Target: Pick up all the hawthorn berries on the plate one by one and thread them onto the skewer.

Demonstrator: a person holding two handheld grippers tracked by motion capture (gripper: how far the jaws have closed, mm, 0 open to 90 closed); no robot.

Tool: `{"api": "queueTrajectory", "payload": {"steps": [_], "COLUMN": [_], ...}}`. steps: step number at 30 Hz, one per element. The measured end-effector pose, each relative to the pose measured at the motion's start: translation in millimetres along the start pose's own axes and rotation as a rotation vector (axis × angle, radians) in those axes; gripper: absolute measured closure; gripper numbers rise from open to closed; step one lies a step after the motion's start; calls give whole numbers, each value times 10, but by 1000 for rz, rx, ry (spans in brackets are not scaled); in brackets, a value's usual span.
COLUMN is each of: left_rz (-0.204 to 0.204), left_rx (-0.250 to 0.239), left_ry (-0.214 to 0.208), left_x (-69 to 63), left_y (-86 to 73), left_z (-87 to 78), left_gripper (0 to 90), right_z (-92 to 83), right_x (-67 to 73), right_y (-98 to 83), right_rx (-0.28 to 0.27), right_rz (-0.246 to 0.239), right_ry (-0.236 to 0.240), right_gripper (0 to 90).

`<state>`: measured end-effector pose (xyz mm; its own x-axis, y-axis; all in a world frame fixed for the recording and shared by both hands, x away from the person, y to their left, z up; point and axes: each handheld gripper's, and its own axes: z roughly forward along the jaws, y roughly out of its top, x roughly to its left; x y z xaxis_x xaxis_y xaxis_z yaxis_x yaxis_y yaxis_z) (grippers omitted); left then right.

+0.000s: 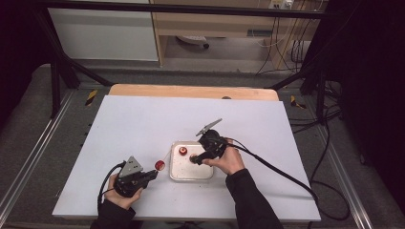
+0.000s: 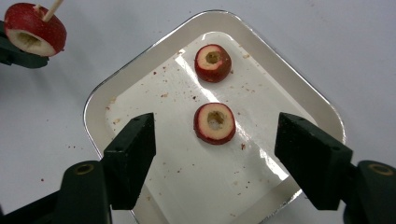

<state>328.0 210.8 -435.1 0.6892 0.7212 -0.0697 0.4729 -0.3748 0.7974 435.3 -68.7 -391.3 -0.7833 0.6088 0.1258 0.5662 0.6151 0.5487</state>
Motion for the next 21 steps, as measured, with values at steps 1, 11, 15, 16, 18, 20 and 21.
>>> {"api": "queueTrajectory", "payload": {"steps": [1, 11, 15, 16, 18, 20, 21], "left_rz": [-1, -5, -1, -1, -3, -2, -2], "left_rx": [-1, 3, 5, 4, 4, 5, 5], "left_ry": [0, -5, -5, -4, -4, -4, -3], "left_x": [0, 8, 3, 4, 7, 8, 7], "left_y": [-2, -6, -6, -6, -6, -7, -7], "left_z": [1, 9, 14, 13, 13, 15, 16], "left_gripper": [881, 880, 881, 880, 880, 880, 880], "right_z": [21, 251, 319, 331, 347, 355, 356], "right_x": [0, -49, -82, -91, -105, -114, -120], "right_y": [28, 193, 209, 212, 216, 220, 222], "right_rx": [16, 130, 176, 180, 189, 195, 197], "right_rz": [-5, 11, 32, 35, 43, 52, 53], "right_ry": [1, 29, 34, 37, 50, 56, 61], "right_gripper": [322, 459, 503, 513, 529, 543, 548]}}
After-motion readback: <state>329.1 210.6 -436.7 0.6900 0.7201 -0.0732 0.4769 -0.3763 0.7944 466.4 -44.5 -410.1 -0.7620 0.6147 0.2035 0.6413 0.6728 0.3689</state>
